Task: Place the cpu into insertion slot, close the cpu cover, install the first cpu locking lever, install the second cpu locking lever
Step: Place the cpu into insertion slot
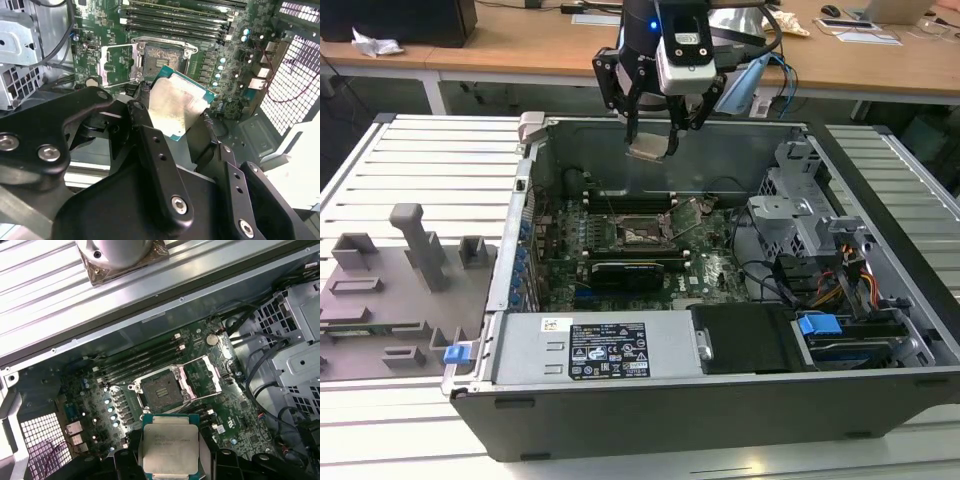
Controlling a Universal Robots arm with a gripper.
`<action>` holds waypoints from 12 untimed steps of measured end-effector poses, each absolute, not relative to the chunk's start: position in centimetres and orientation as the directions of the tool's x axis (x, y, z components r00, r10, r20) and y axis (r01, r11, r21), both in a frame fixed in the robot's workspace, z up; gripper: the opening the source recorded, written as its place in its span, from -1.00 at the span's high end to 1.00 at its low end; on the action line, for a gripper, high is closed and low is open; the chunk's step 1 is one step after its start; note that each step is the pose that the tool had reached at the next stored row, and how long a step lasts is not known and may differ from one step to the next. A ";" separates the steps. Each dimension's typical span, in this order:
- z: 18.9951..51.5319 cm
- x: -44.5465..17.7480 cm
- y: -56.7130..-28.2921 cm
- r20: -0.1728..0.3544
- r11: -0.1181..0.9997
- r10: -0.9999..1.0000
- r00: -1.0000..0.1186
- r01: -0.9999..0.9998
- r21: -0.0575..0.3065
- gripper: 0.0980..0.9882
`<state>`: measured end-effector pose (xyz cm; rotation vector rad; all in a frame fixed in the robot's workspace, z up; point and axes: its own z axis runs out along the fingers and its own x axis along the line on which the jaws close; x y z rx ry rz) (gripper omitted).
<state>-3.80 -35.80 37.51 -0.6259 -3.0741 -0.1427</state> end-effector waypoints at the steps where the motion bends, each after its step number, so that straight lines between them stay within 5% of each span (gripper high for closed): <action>1: 37.5 -3.8 -35.8 0.019 0.914 0.397 -0.918 0.397 0.089 0.01; 12: 37.5 -3.8 -35.8 0.019 0.887 0.454 -0.891 0.454 0.089 0.01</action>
